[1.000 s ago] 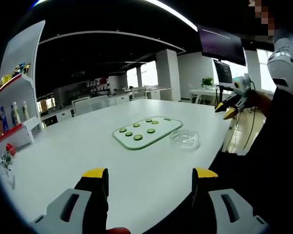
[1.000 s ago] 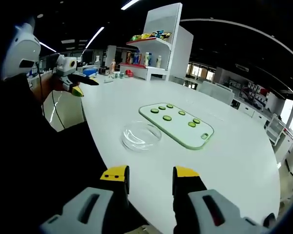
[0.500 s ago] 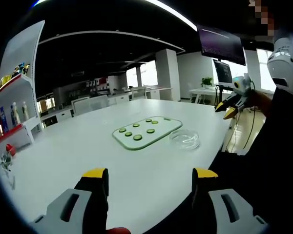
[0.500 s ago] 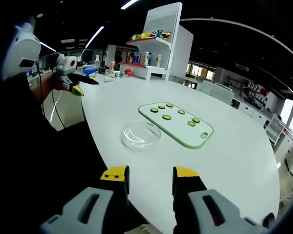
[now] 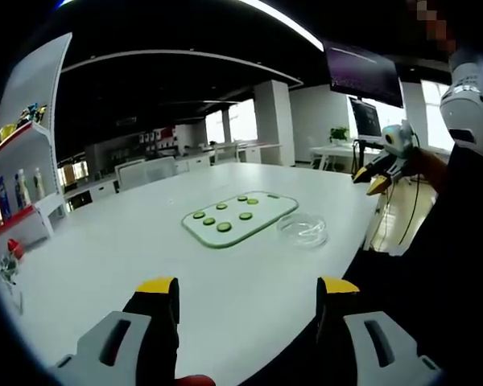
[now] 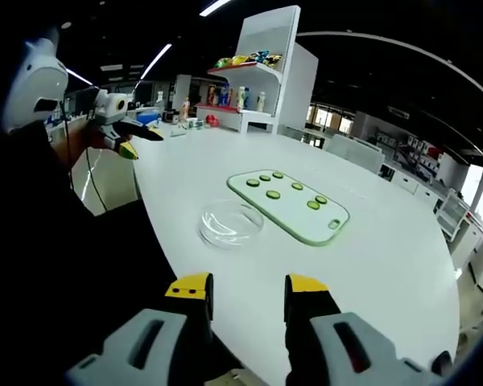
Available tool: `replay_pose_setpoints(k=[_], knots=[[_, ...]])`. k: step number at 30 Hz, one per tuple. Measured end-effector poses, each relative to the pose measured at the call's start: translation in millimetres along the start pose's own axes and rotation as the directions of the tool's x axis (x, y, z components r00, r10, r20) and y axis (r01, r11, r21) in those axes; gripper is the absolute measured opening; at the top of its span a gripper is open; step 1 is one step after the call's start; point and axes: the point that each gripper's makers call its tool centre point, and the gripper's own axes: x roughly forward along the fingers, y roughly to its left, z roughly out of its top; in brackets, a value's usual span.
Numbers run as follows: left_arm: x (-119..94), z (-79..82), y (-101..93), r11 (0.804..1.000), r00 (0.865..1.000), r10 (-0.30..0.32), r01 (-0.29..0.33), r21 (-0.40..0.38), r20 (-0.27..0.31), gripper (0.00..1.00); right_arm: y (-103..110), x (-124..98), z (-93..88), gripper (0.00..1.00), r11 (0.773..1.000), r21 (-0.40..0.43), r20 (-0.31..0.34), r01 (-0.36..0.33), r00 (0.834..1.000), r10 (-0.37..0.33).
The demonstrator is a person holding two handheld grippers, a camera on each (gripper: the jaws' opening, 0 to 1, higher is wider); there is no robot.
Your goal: Open the petri dish lid, add cucumber slices into the petri dish, and close the lid
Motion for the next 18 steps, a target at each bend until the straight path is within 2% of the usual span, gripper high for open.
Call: replay_pose_setpoints(k=[12,18], knots=[[10,-0.8,-4.3,0.999,0.999,-0.035,0.035,-0.002,-0.016,0.67,3,10,-2.8,0.36,1.0,0.013,0.001,-0.026,1.0,0.026],[18,3.1,-11.7,0.997,0.997,-0.079,0.079,0.01,-0.008,0.68,7,16,1.0,0.38,0.998,0.026,0.033,-0.06,0.998,0.059]])
